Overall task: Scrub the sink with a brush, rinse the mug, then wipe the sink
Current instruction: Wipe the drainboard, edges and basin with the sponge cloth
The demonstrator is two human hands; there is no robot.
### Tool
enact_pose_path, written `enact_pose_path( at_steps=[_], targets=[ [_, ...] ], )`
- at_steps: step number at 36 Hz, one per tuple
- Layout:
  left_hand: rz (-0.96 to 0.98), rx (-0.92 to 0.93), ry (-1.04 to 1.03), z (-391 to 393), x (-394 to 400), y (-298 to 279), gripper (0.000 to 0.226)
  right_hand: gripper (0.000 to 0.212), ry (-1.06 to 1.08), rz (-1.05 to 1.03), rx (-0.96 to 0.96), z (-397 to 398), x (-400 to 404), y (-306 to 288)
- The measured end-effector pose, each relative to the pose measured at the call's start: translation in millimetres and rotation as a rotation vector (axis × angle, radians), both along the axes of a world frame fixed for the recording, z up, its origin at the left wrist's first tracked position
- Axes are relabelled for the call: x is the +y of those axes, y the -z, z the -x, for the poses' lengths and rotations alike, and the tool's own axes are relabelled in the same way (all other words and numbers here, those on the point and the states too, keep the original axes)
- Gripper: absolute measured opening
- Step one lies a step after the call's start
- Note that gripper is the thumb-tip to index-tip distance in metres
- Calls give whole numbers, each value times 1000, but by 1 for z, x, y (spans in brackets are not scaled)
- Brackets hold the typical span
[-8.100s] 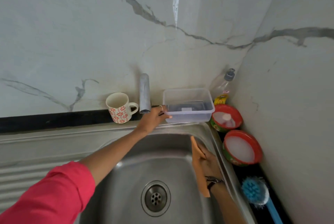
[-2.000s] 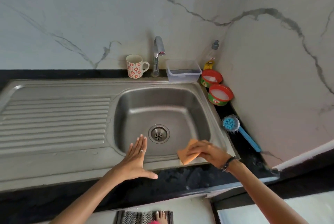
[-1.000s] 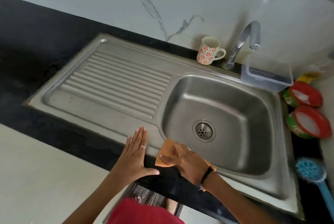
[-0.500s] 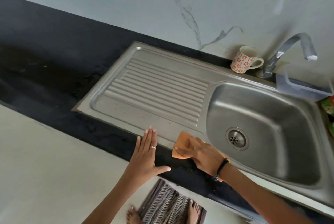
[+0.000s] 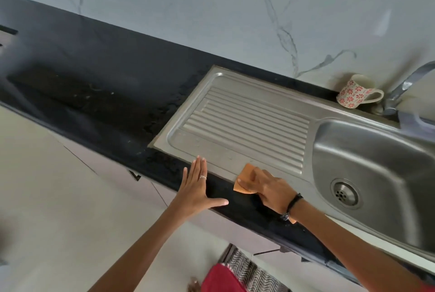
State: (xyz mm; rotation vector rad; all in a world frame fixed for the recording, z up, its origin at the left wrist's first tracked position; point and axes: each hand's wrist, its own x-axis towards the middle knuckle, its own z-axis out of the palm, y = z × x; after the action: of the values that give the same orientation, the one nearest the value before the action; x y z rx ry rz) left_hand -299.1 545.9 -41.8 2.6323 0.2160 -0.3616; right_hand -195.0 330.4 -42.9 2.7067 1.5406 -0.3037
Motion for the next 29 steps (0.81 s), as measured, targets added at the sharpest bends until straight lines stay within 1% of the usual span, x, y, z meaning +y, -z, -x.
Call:
enact_pose_path(
  at_steps=[3, 6, 16, 18, 23, 26, 29],
  targets=[
    [11, -4, -27, 1, 15, 0, 121, 74, -12, 20, 49, 4, 23, -4],
    [7, 2, -43, 2, 28, 1, 118, 64, -7, 37, 26, 2, 43, -4],
    [-43, -4, -44, -5, 75, 2, 125, 58, -47, 89, 25, -4, 102, -3],
    [-45, -16, -30, -9, 87, 4, 122, 58, -39, 86, 37, -4, 113, -2],
    [-37, 8, 19, -22, 117, 6, 122, 58, -33, 40, 107, -8, 135, -3],
    [-51, 50, 66, -28, 136, 3, 132, 56, -50, 3, 125, -13, 150, -3],
    [-60, 70, 107, -35, 156, 1, 135, 55, -49, -44, 143, -15, 164, 0]
  ],
)
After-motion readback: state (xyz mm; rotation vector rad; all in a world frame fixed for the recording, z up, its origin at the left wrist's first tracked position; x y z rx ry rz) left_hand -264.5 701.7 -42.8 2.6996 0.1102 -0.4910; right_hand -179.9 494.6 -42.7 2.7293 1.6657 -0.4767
